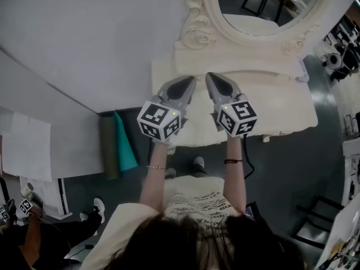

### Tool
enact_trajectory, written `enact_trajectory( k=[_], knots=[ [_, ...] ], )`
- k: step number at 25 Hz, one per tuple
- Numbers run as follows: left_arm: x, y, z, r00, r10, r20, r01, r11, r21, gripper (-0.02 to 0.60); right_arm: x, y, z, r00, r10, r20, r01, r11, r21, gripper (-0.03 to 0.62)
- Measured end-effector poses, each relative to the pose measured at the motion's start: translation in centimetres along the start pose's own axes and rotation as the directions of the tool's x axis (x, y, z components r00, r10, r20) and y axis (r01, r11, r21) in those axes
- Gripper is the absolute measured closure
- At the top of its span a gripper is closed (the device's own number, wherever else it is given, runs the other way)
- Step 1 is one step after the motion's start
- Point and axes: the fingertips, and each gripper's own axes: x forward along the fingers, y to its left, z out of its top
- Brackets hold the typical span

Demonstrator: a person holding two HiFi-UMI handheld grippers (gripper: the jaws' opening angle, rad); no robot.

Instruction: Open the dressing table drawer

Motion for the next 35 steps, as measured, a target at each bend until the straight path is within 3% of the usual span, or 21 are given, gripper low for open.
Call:
enact_trajectory(
  k=[8, 15, 25, 35],
  knots=[
    [1.8, -0.3, -3.3, 0.994, 0.111, -0.022, -0.113, 0.992, -0.053, 0.584, 0.7, -2.0, -3.6, 0.988, 0.120, -0.095, -0.117, 0.992, 0.039, 0.591],
    [1.8, 0.3, -5.8, 0.984, 0.161, -0.079, -0.167, 0.982, -0.088, 0.584, 1.7, -2.7, -6.5, 0.976, 0.152, -0.154, -0.137, 0.985, 0.102, 0.591],
    [2.1, 2.6, -8.0, 0.978, 0.158, -0.138, -0.175, 0.977, -0.120, 0.584, 3.7, -4.0, -9.2, 0.979, 0.069, -0.194, -0.037, 0.986, 0.163, 0.591],
    [1.6, 4.3, -10.3, 0.976, 0.118, -0.184, -0.148, 0.977, -0.157, 0.584, 5.4, -4.0, -12.4, 0.962, 0.002, -0.272, 0.046, 0.985, 0.169, 0.571]
  ],
)
